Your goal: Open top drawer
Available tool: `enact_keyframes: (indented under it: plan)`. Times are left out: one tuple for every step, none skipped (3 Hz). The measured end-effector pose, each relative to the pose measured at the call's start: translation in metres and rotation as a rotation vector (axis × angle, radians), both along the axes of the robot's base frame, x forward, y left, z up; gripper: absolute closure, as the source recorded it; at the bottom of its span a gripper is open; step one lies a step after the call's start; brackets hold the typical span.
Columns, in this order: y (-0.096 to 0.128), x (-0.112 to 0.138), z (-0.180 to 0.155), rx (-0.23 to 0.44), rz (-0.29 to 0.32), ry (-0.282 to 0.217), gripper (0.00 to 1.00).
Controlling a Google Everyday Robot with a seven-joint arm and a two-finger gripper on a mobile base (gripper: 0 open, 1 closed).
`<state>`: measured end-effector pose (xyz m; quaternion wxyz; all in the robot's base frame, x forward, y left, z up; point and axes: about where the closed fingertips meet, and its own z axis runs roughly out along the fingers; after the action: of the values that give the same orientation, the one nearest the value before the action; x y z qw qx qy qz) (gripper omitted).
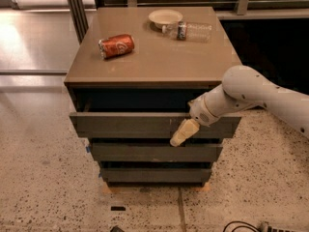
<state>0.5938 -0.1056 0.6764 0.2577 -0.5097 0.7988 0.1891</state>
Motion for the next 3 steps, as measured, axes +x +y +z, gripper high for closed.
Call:
enact_keyframes:
  plan:
    - [0.012,0.006,-0.025,-0.017,0.051,0.084,0.0]
    - [0.013,0.004,-0.021,-0.019,0.057,0.094,0.0]
    - [-0.004,-0.017,-0.015,-0.017,0.019,0.149,0.0]
